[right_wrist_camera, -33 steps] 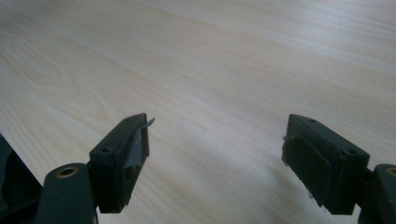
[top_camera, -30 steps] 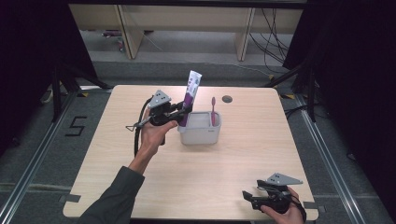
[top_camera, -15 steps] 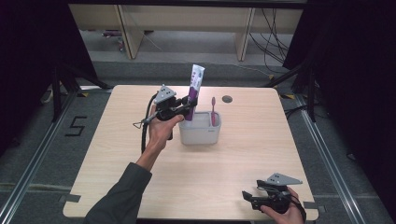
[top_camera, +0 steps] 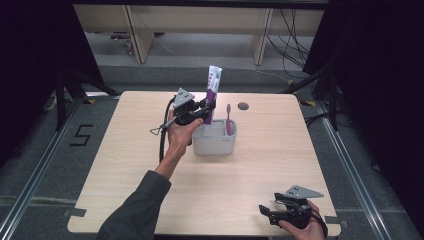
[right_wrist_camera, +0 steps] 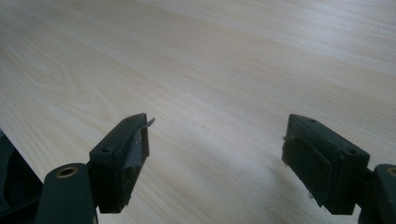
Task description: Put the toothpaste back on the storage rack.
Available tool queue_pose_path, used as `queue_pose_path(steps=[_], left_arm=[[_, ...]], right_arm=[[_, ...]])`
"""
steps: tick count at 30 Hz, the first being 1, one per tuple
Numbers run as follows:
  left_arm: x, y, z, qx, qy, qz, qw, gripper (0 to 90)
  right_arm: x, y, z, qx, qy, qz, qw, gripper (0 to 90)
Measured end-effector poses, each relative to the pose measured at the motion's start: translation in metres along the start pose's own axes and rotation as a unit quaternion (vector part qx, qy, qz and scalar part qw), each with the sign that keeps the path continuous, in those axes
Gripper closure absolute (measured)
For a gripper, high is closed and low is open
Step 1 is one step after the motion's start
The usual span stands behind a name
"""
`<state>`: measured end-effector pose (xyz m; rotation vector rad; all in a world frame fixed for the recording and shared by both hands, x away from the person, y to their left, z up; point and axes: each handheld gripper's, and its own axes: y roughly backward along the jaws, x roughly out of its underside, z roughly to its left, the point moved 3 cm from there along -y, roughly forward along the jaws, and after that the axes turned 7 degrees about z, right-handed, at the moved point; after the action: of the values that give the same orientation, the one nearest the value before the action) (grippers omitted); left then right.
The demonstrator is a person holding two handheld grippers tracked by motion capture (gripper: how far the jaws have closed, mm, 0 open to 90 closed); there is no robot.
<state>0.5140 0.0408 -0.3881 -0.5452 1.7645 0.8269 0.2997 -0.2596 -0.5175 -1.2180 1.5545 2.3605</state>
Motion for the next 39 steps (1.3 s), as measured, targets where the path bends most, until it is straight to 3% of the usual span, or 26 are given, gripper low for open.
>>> queue_pose_path(steps=[4, 5, 7, 9, 12, 14, 15, 18, 20, 21, 25, 27, 30, 32, 36, 38, 39], left_arm=[[0.002, -0.005, 0.001, -0.005, -0.002, 0.002, 1.0, 70.0], [0.003, -0.006, 0.001, -0.006, -0.001, 0.001, 1.0, 70.0], [0.005, -0.01, 0.001, -0.009, -0.006, 0.002, 0.9999, 70.0], [0.007, -0.012, 0.002, -0.01, -0.008, 0.007, 0.9999, 70.0], [0.011, -0.015, 0.002, -0.012, -0.004, 0.008, 0.9999, 70.0], [0.014, -0.016, 0.003, -0.014, -0.006, 0.011, 0.9998, 69.9], [0.016, -0.017, 0.003, -0.015, -0.008, 0.013, 0.9998, 69.9], [0.02, -0.019, 0.003, -0.015, -0.006, 0.017, 0.9997, 69.9], [0.023, -0.02, 0.003, -0.018, -0.01, 0.019, 0.9996, 69.8], [0.024, -0.021, 0.003, -0.018, -0.009, 0.02, 0.9996, 69.9], [0.029, -0.022, 0.002, -0.016, -0.013, 0.026, 0.9994, 69.8], [0.033, -0.023, 0.001, -0.017, -0.012, 0.03, 0.9993, 69.8], [0.037, -0.025, 0.001, -0.018, -0.015, 0.034, 0.9991, 69.8], [0.039, -0.025, 0.001, -0.017, -0.015, 0.038, 0.999, 69.7], [0.043, -0.026, 0.0, -0.023, -0.035, 0.049, 0.9979, 69.7], [0.045, -0.026, 0.001, -0.024, -0.031, 0.051, 0.9979, 69.6], [0.046, -0.026, 0.001, -0.023, -0.031, 0.053, 0.9979, 69.6]], right_arm=[[0.0, 0.0, 0.002, -0.006, -0.01, 0.002, 0.9999, 23.4], [0.0, 0.0, 0.0, -0.001, 0.001, 0.0, 1.0, 23.4], [0.0, 0.0, 0.0, 0.0, 0.002, -0.002, 1.0, 23.4], [0.0, 0.0, 0.002, -0.007, -0.011, 0.002, 0.9999, 23.4], [-0.001, 0.0, 0.0, -0.004, 0.002, -0.002, 1.0, 23.4], [0.0, 0.0, 0.002, -0.011, -0.013, 0.0, 0.9999, 23.4], [-0.001, 0.0, 0.0, -0.004, 0.001, -0.003, 1.0, 23.4], [-0.001, 0.0, 0.0, -0.004, 0.001, -0.003, 1.0, 23.4], [0.0, -0.001, 0.002, -0.009, -0.013, -0.001, 0.9999, 23.4], [0.0, -0.001, 0.0, -0.003, 0.0, -0.004, 1.0, 23.4], [0.0, 0.0, 0.002, -0.011, -0.012, 0.001, 0.9999, 23.4], [0.0, 0.0, 0.0, -0.004, 0.001, -0.002, 1.0, 23.4], [0.0, 0.0, 0.002, -0.007, -0.01, 0.002, 0.9999, 23.4], [0.0, 0.0, 0.0, -0.001, 0.002, -0.001, 1.0, 23.5], [0.0, 0.0, 0.0, -0.001, 0.002, -0.001, 1.0, 23.5], [0.0, 0.0, 0.0, 0.0, 0.002, -0.001, 1.0, 23.5], [0.0, 0.0, 0.002, -0.007, -0.01, 0.002, 0.9999, 23.5]])
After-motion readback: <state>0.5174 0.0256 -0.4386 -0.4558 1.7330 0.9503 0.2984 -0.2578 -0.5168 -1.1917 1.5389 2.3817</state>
